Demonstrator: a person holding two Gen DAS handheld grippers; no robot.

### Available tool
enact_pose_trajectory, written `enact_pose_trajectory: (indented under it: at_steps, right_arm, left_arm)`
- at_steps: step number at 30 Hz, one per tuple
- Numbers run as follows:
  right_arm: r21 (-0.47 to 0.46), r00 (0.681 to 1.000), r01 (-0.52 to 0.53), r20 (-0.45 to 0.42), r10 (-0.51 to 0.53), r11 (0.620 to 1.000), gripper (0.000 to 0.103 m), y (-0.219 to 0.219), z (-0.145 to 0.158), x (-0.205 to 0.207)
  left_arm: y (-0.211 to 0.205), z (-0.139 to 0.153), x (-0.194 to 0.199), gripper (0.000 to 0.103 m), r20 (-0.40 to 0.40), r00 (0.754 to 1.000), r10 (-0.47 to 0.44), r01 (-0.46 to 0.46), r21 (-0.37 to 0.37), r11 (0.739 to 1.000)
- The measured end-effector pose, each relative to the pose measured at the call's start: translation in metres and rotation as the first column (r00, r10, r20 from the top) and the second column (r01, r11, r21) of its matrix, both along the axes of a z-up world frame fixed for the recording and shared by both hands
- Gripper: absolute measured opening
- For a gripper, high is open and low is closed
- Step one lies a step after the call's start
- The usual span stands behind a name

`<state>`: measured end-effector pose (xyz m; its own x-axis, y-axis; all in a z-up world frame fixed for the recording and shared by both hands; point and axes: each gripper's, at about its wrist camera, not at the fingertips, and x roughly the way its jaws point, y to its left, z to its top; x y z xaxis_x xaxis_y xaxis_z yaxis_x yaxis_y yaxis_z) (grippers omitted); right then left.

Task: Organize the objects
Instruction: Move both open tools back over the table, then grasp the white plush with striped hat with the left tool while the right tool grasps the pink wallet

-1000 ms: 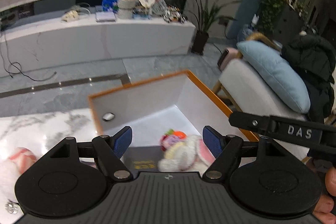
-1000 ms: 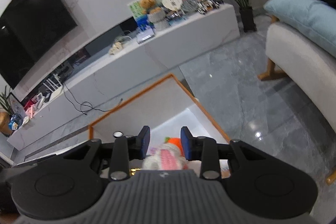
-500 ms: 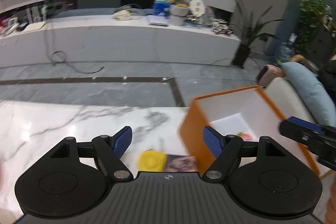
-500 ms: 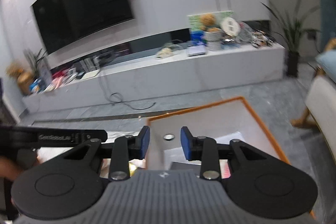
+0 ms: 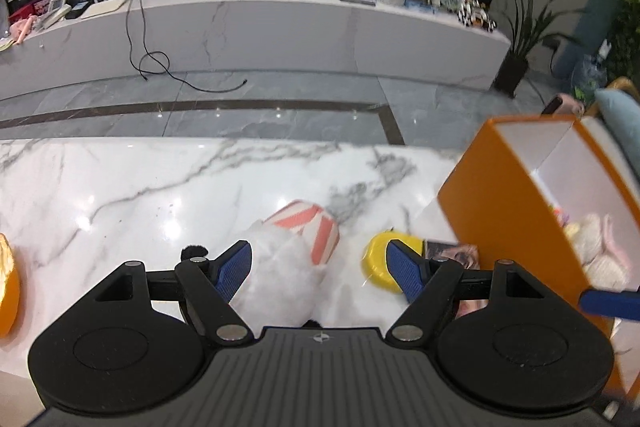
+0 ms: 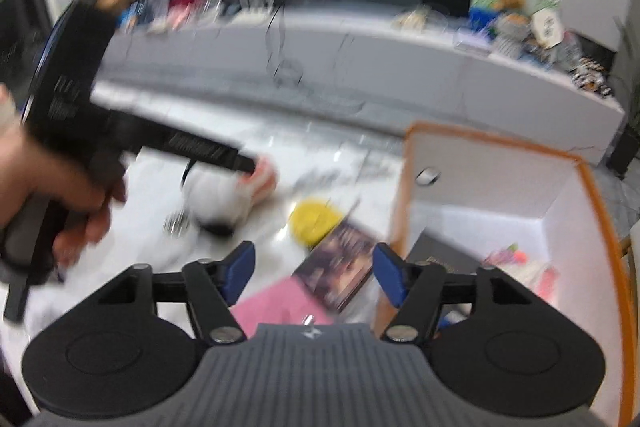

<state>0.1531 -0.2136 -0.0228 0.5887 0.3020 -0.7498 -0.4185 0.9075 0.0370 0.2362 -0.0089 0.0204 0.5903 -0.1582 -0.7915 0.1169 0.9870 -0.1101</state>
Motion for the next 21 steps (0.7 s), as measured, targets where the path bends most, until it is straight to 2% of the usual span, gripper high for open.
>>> enact_pose_trajectory:
  at_steps: [5, 8, 12, 16, 21]
  right_arm:
    - [-0.108, 0.994, -0.054, -0.104, 0.043, 0.993, 0.08, 0.028, -0.028, 0.0]
    - [-0.159, 0.991, -0.068, -0.129, 0.048, 0.985, 0.081, 0.035, -0.042, -0.003]
    - [-0.231, 0.992, -0.092, -0.101, 0.07, 0.969, 0.091, 0.046, -0.053, -0.006]
    - [-0.267, 0.992, -0.116, -0.074, 0.1, 0.957, 0.091, 0.054, -0.062, -0.005]
    - [-0.316, 0.986, -0.166, -0.07, 0.151, 0.934, 0.091, 0.068, -0.074, -0.009]
  left_arm:
    - [-0.001, -0.013, 0.002, 0.088, -0.028, 0.999, -0.042, 0.044, 0.055, 0.998]
    - [-0.003, -0.018, 0.003, 0.09, -0.018, 0.998, -0.064, 0.066, 0.099, 0.993]
    - [-0.005, -0.022, 0.006, 0.092, -0.003, 0.995, -0.102, 0.101, 0.174, 0.98]
    - [-0.004, -0.027, 0.009, 0.094, 0.009, 0.993, -0.12, 0.115, 0.236, 0.965]
    - [0.003, -0.035, 0.015, 0.095, 0.024, 0.992, -0.12, 0.109, 0.276, 0.955]
